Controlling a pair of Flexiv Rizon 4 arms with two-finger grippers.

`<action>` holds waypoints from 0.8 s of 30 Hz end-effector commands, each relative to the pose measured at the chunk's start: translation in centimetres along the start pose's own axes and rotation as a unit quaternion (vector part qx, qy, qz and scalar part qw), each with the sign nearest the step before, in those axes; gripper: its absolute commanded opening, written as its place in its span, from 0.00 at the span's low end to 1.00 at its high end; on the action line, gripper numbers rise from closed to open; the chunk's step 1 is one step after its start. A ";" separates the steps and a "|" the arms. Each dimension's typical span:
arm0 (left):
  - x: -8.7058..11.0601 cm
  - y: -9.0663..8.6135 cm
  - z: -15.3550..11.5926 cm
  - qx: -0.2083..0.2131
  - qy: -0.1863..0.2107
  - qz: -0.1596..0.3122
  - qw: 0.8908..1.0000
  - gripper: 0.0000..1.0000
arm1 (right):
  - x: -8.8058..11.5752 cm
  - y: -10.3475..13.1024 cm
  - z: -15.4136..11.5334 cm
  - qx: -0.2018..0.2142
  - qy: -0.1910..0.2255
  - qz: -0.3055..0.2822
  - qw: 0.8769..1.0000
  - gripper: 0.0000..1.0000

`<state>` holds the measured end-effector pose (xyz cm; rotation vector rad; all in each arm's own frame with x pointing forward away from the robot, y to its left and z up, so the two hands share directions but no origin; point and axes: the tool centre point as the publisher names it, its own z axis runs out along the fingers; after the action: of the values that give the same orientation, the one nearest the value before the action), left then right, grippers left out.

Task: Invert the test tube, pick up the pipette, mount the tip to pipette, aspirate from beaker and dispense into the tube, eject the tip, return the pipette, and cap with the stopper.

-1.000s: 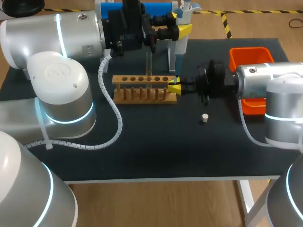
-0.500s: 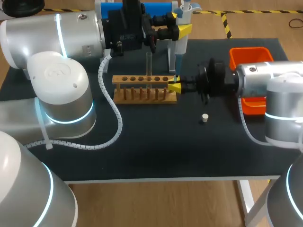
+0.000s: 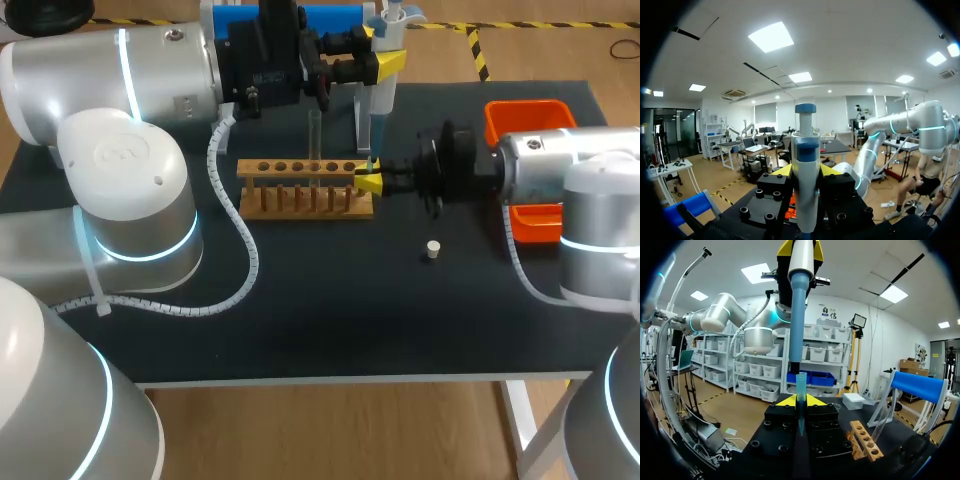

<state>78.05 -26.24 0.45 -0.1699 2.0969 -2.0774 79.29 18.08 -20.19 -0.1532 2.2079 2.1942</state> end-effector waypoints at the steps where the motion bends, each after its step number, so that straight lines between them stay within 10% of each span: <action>1: 0.0 0.2 0.0 0.002 0.000 0.000 1.000 0.00 | 0.1 0.2 -0.2 0.000 -0.001 0.000 1.000 0.00; 24: 0.0 0.2 0.0 0.002 0.000 0.000 1.000 0.00 | 0.4 0.3 -0.6 -0.001 -0.001 -0.002 1.000 0.00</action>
<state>78.03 -26.24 0.48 -0.1698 2.0969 -2.0777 79.06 17.61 -20.12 -0.1540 2.1987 2.1967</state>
